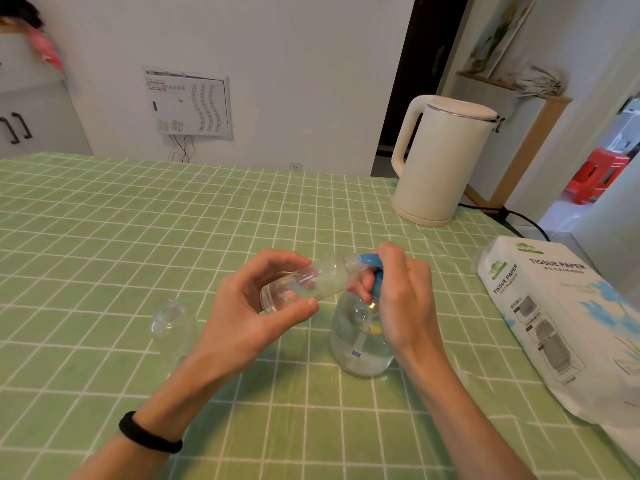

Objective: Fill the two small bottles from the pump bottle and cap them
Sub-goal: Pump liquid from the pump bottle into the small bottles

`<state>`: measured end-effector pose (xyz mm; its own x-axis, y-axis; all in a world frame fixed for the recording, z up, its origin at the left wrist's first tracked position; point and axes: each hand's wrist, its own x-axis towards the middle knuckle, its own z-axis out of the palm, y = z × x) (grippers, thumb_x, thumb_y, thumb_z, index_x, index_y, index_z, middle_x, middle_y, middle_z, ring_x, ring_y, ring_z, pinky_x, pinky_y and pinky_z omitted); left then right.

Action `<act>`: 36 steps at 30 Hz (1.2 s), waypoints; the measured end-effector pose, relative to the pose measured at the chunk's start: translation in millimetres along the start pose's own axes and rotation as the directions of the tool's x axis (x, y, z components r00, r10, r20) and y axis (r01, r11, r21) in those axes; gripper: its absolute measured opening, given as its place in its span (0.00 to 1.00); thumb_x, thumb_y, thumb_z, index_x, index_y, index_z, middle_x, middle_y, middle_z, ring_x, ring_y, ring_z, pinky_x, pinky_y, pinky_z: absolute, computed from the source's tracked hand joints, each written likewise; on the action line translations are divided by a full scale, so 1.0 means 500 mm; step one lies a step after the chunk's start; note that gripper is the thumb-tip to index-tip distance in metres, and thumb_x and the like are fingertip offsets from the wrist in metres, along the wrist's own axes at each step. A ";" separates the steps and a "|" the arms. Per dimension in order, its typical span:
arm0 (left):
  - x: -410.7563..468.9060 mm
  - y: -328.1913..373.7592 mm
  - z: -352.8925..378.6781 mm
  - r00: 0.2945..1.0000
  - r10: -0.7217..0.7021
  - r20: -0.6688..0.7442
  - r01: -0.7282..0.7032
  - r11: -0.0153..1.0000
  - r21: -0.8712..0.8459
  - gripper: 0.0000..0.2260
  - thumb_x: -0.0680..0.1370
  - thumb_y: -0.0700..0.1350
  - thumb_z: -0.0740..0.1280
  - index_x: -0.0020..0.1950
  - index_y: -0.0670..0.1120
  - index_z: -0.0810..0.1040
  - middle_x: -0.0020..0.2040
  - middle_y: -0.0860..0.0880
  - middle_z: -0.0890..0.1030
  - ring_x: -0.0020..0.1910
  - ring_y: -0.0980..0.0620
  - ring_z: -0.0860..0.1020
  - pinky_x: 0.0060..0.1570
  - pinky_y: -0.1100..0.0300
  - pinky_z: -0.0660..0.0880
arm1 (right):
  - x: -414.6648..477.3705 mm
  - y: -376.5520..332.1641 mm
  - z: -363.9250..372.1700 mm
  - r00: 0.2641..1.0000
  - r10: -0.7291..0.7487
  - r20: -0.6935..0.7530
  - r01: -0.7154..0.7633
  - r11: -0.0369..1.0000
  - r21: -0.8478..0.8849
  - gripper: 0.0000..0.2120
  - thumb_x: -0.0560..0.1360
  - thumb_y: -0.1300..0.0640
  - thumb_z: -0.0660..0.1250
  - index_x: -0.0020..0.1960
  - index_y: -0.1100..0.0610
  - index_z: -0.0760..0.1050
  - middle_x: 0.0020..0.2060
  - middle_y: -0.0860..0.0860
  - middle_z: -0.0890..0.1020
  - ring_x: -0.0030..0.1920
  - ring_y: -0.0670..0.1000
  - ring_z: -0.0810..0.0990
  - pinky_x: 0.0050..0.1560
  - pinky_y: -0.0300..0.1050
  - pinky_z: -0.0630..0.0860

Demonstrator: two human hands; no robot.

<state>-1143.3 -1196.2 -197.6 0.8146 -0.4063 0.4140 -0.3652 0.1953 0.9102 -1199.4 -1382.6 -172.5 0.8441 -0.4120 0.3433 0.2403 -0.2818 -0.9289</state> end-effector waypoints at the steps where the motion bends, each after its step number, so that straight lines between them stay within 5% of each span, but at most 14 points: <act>1: 0.000 0.000 0.000 1.000 -0.001 -0.002 0.001 1.000 -0.001 0.20 0.68 0.47 0.79 0.59 0.47 0.82 0.57 0.46 0.86 0.55 0.46 0.86 0.55 0.49 0.84 | 0.000 -0.001 0.000 1.000 0.009 0.002 -0.009 1.000 0.002 0.28 0.80 0.45 0.54 0.24 0.54 0.67 0.24 0.53 0.74 0.33 0.47 0.82 0.47 0.53 0.80; 6: 0.003 -0.001 -0.002 1.000 0.003 -0.004 -0.003 1.000 -0.005 0.19 0.68 0.47 0.79 0.59 0.49 0.83 0.57 0.47 0.86 0.56 0.45 0.86 0.54 0.50 0.84 | -0.002 -0.006 0.002 1.000 0.023 -0.004 -0.023 1.000 -0.003 0.30 0.80 0.39 0.52 0.25 0.55 0.67 0.24 0.53 0.74 0.33 0.49 0.82 0.52 0.64 0.81; 10: 0.003 0.001 -0.002 1.000 0.006 -0.003 -0.007 1.000 -0.011 0.19 0.69 0.46 0.79 0.58 0.49 0.83 0.57 0.47 0.86 0.55 0.46 0.86 0.53 0.56 0.83 | 0.001 -0.007 0.004 1.000 0.010 0.002 -0.010 0.999 0.036 0.27 0.78 0.45 0.54 0.26 0.60 0.64 0.24 0.53 0.71 0.31 0.50 0.77 0.44 0.50 0.82; 14: 0.002 -0.001 -0.002 1.000 0.014 0.004 -0.014 1.000 0.015 0.20 0.69 0.46 0.79 0.59 0.47 0.83 0.56 0.47 0.86 0.56 0.46 0.86 0.56 0.48 0.83 | 0.003 -0.004 -0.001 0.999 -0.022 0.026 0.021 1.000 0.016 0.24 0.78 0.52 0.54 0.25 0.58 0.67 0.23 0.54 0.72 0.29 0.47 0.77 0.38 0.37 0.75; 18: 0.001 0.000 -0.002 1.000 0.017 0.007 -0.017 1.000 0.016 0.19 0.69 0.47 0.79 0.59 0.48 0.83 0.57 0.47 0.87 0.57 0.46 0.86 0.56 0.51 0.84 | 0.001 0.000 -0.002 1.000 -0.019 0.021 0.019 1.000 0.000 0.24 0.78 0.50 0.55 0.24 0.54 0.67 0.23 0.52 0.73 0.30 0.45 0.78 0.39 0.40 0.74; 22: 0.004 0.001 -0.004 1.000 0.015 0.004 -0.015 1.000 0.004 0.19 0.69 0.47 0.79 0.59 0.52 0.83 0.57 0.47 0.86 0.56 0.47 0.86 0.55 0.52 0.84 | 0.000 0.001 -0.002 1.000 0.003 0.009 -0.003 1.000 0.005 0.30 0.82 0.42 0.53 0.24 0.54 0.67 0.24 0.52 0.74 0.33 0.49 0.81 0.46 0.54 0.79; 32: 0.003 -0.001 -0.004 1.000 0.015 0.002 -0.015 1.000 0.022 0.20 0.69 0.47 0.79 0.59 0.48 0.83 0.57 0.46 0.86 0.57 0.46 0.86 0.58 0.44 0.82 | 0.007 -0.003 -0.002 0.998 -0.029 0.058 0.026 0.998 0.054 0.23 0.78 0.54 0.56 0.25 0.58 0.67 0.23 0.54 0.72 0.30 0.50 0.75 0.39 0.44 0.76; 36: 0.003 -0.003 -0.003 1.000 0.017 0.003 -0.017 1.000 0.013 0.19 0.69 0.46 0.79 0.59 0.49 0.83 0.56 0.46 0.86 0.56 0.48 0.86 0.56 0.50 0.83 | 0.004 -0.002 -0.003 0.998 -0.025 0.050 0.022 0.998 0.052 0.24 0.79 0.52 0.55 0.25 0.57 0.66 0.24 0.53 0.72 0.31 0.50 0.76 0.40 0.41 0.76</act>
<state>-1141.0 -1195.8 -198.1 0.8069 -0.4056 0.4295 -0.3850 0.1903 0.9031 -1198.8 -1384.3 -170.7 0.8606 -0.3613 0.3589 0.2838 -0.2451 -0.9270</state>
